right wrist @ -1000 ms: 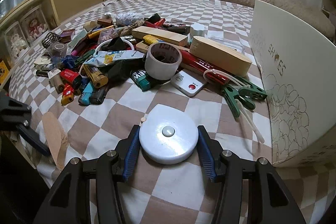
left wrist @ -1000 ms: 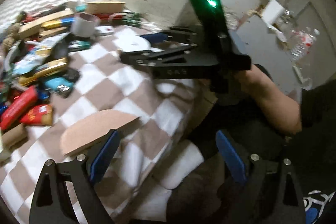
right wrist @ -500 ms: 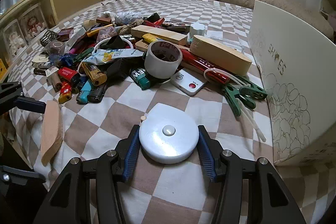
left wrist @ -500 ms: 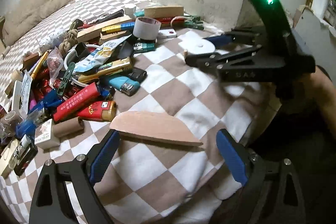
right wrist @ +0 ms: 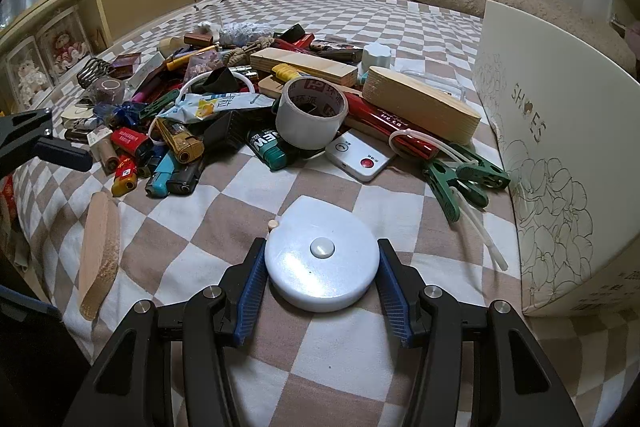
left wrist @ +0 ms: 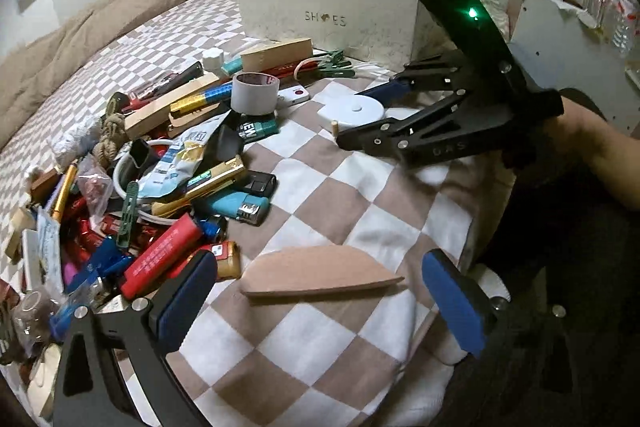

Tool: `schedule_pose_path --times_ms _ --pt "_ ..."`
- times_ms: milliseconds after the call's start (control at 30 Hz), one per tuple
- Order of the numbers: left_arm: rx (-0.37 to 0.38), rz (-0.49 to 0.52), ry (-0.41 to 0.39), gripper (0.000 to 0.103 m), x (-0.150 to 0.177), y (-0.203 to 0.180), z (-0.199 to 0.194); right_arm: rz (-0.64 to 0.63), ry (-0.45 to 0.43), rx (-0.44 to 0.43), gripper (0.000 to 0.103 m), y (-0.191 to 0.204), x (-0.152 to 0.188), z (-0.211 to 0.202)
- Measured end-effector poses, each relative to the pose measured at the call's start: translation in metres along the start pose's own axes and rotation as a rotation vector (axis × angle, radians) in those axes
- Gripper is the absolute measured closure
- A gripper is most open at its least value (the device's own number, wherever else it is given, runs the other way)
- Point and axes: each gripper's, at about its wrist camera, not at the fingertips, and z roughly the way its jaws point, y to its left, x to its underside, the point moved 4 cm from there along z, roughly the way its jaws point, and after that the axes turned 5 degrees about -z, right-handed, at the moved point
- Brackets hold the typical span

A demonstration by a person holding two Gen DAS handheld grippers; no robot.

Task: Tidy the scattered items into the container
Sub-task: 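Lower the left tool to the wooden block and close on it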

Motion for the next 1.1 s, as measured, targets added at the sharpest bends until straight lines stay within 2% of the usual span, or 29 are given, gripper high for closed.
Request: schedule_pose_path --times_ms 300,467,633,833,1100 --pt "-0.037 -0.044 0.003 0.0 0.004 -0.006 0.012 -0.001 -0.001 -0.001 0.049 0.0 0.0 0.0" --pt "-0.062 0.005 0.026 0.0 0.01 -0.014 0.018 -0.007 0.001 0.003 0.049 0.001 0.0 0.0" --pt "-0.062 -0.021 0.039 0.0 0.009 -0.01 0.02 -0.009 0.001 0.003 0.049 0.002 0.0 0.0" --pt "-0.102 -0.021 0.063 0.008 0.014 -0.01 0.025 -0.011 0.005 0.009 0.049 0.002 0.0 0.0" --pt "-0.085 -0.077 0.044 0.008 0.011 -0.011 0.019 -0.016 0.001 0.015 0.049 0.002 0.001 -0.002"
